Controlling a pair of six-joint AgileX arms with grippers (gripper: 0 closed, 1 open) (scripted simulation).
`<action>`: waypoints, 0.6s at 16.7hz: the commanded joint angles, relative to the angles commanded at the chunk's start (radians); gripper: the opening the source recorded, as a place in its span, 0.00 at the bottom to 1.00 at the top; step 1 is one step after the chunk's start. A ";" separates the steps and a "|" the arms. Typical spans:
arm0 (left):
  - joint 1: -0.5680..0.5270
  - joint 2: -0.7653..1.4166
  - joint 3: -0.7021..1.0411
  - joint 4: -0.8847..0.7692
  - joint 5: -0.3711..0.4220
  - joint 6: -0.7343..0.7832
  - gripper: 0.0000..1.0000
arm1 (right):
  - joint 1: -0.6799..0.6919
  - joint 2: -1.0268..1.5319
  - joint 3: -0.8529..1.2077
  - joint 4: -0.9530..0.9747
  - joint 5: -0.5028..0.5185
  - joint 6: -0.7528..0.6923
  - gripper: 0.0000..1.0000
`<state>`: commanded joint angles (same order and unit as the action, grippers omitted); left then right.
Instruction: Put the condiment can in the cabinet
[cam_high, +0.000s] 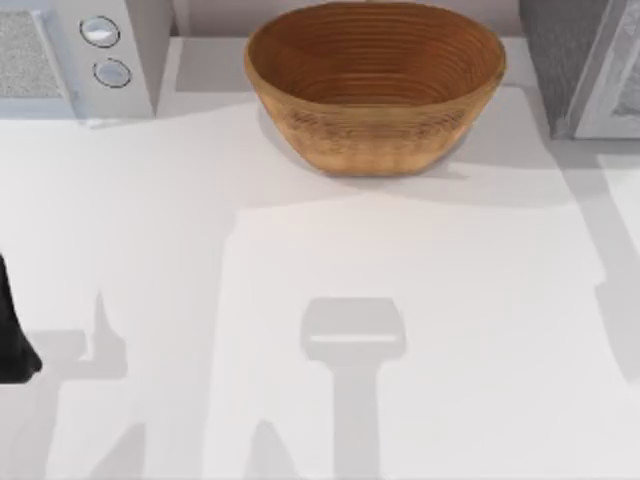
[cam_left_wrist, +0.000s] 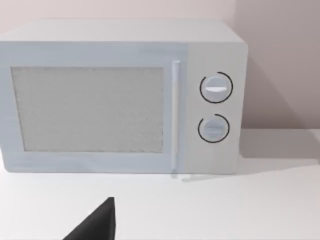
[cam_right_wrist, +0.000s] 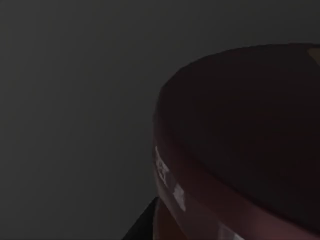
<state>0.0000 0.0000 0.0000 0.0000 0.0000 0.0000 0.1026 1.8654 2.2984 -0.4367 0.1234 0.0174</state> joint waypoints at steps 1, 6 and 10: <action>0.000 0.000 0.000 0.000 0.000 0.000 1.00 | 0.000 0.002 0.002 0.001 -0.001 0.000 0.00; 0.000 0.000 0.000 0.000 0.000 0.000 1.00 | 0.000 0.002 0.002 0.001 -0.001 0.000 0.15; 0.000 0.000 0.000 0.000 0.000 0.000 1.00 | 0.000 0.002 0.002 0.001 -0.001 0.000 0.45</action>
<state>0.0000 0.0000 0.0000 0.0000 0.0000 0.0000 0.1022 1.8673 2.3003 -0.4361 0.1228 0.0174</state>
